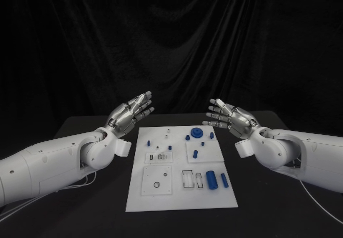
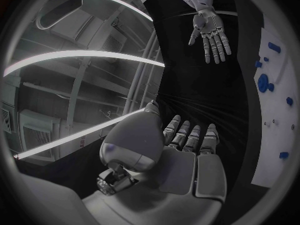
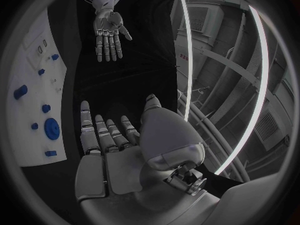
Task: Assemble the parts on the task board
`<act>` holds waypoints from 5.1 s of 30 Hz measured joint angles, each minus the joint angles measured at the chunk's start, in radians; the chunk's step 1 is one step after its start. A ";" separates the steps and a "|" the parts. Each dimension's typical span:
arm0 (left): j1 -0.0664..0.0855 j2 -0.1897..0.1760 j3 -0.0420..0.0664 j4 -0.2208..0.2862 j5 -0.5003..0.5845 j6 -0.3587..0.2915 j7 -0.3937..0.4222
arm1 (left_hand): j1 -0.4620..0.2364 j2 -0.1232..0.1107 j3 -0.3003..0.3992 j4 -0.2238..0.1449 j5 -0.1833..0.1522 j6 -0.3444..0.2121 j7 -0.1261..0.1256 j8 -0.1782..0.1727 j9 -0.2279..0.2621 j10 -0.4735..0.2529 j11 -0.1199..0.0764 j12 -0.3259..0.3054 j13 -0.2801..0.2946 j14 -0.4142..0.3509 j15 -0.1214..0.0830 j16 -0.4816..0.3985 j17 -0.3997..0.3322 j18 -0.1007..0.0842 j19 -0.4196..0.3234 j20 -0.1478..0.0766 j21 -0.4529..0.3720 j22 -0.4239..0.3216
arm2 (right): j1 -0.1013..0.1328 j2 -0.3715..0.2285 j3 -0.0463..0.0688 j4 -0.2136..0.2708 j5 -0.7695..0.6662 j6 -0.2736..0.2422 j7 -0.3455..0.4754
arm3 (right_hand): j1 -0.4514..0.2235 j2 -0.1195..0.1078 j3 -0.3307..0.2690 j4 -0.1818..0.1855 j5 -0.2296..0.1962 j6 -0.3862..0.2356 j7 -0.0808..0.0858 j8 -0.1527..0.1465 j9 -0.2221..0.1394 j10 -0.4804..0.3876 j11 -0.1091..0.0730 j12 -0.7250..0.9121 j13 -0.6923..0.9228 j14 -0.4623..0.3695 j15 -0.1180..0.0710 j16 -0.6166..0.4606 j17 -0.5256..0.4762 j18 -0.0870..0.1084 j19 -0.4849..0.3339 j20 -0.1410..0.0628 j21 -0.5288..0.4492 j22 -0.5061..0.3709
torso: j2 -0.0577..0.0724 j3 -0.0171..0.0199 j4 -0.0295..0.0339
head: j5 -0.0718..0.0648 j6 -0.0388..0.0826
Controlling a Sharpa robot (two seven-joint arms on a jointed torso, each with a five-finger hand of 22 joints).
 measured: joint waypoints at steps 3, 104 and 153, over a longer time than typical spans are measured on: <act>0.000 -0.016 0.000 0.001 -0.037 0.012 0.002 | 0.033 0.000 0.011 0.001 0.038 0.041 0.013 0.013 0.004 0.022 0.006 0.031 0.005 0.021 0.000 0.008 0.005 0.000 0.008 0.008 0.007 0.002 | 0.007 -0.010 0.000 0.001 -0.006 0.023 0.002 | 0.112 -0.007 0.032 -0.051 0.110 0.105 0.031 0.082 0.025 0.084 0.012 0.191 0.033 0.163 -0.007 0.112 0.033 0.003 0.135 -0.005 0.052 0.015 | 0.008 -0.0027 0.0033 | 0.000 -0.002; 0.000 -0.112 0.000 0.047 -0.165 0.081 0.007 | 0.171 -0.005 0.058 -0.024 0.185 0.109 0.034 0.021 0.009 0.003 0.034 0.068 0.003 0.026 0.020 0.004 0.005 0.000 0.031 0.038 0.016 0.004 | 0.098 0.187 0.001 -0.249 -1.907 -0.163 -0.402 | 0.233 -0.291 0.479 -0.021 0.065 0.660 -0.015 0.005 0.085 0.837 -0.095 -0.076 0.022 1.180 -0.244 1.071 0.929 -0.114 0.940 -0.216 1.304 1.213 | 0.156 -0.0594 0.1024 | -0.090 -0.049; -0.010 -0.097 0.000 0.022 -0.166 0.102 0.008 | 0.192 -0.003 0.093 -0.036 0.189 0.109 0.034 0.021 0.010 0.003 0.034 0.068 0.004 0.026 0.020 0.000 0.005 0.000 0.028 0.042 0.016 0.003 | 0.148 0.303 0.013 -0.313 -1.848 -0.305 -0.370 | 0.255 -0.280 0.589 -0.093 -0.121 0.822 0.045 0.058 0.178 1.118 -0.149 -0.168 0.018 1.200 -0.278 1.075 0.982 -0.114 0.942 -0.246 1.278 1.213 | 0.156 -0.0614 0.1040 | -0.072 -0.086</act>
